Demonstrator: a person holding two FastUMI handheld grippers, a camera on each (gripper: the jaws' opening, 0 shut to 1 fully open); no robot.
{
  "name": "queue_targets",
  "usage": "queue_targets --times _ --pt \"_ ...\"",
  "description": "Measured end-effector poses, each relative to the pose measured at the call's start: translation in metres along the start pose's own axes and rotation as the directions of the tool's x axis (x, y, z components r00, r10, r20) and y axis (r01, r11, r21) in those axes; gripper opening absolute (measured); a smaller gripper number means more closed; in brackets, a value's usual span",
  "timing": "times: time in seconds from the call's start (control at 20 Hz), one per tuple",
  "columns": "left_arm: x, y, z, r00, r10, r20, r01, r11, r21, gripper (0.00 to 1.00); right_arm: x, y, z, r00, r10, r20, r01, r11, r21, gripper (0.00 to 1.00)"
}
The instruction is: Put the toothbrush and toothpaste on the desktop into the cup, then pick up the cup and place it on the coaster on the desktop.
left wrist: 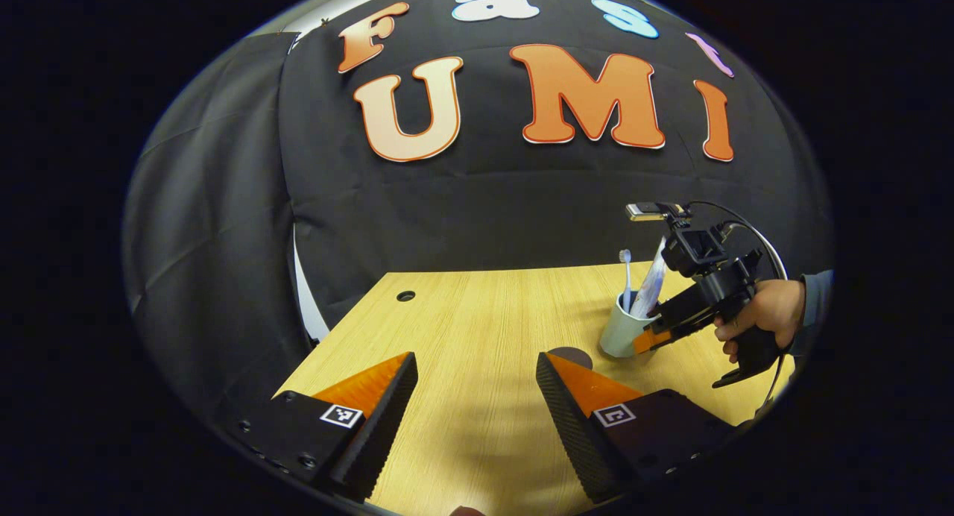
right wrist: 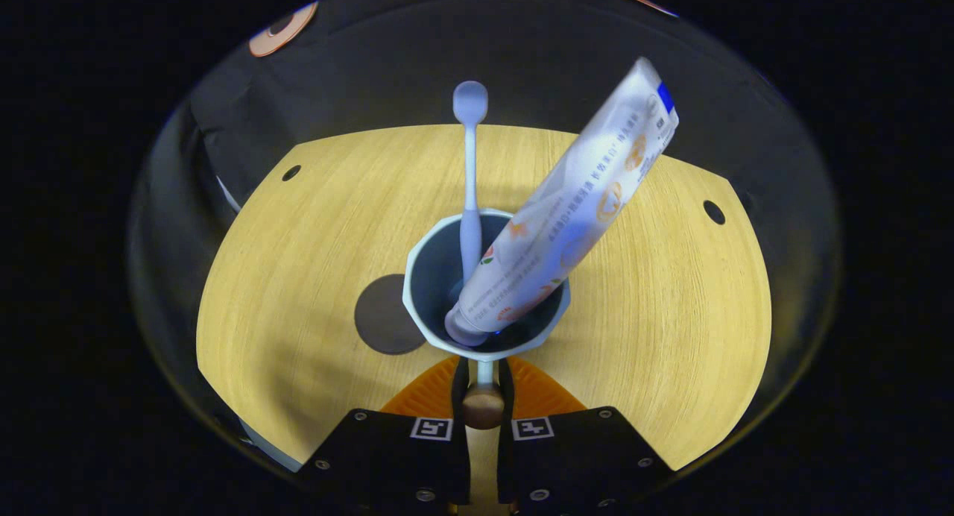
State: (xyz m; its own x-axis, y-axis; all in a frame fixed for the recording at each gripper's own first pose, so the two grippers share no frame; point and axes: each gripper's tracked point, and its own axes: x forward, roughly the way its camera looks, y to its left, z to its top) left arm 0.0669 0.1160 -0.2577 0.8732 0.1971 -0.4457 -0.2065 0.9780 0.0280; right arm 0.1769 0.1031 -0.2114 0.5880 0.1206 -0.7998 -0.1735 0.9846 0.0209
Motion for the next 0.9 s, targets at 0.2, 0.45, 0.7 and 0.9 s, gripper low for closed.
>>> queue_targets --times 0.2,0.45,0.7,0.9 --pt "-0.007 0.016 -0.007 1.0 0.026 -0.01 -0.026 1.0 -0.012 0.96 -0.001 0.024 0.008 1.0 0.027 0.008 -0.026 0.999 -0.047 0.14" --pt "-0.011 0.036 -0.017 0.998 0.057 -0.03 -0.058 0.998 -0.031 0.96 0.002 0.052 0.008 0.999 0.042 -0.005 -0.042 0.992 -0.12 0.14" --pt "-0.014 0.047 -0.021 0.996 0.076 -0.052 -0.078 0.996 -0.037 0.96 0.024 0.074 0.004 0.999 0.033 -0.035 -0.039 0.984 -0.171 0.14" --pt "-0.014 0.048 -0.019 0.995 0.073 -0.07 -0.076 0.996 -0.041 0.96 0.045 0.088 0.003 0.997 0.018 -0.072 -0.03 0.984 -0.175 0.15"
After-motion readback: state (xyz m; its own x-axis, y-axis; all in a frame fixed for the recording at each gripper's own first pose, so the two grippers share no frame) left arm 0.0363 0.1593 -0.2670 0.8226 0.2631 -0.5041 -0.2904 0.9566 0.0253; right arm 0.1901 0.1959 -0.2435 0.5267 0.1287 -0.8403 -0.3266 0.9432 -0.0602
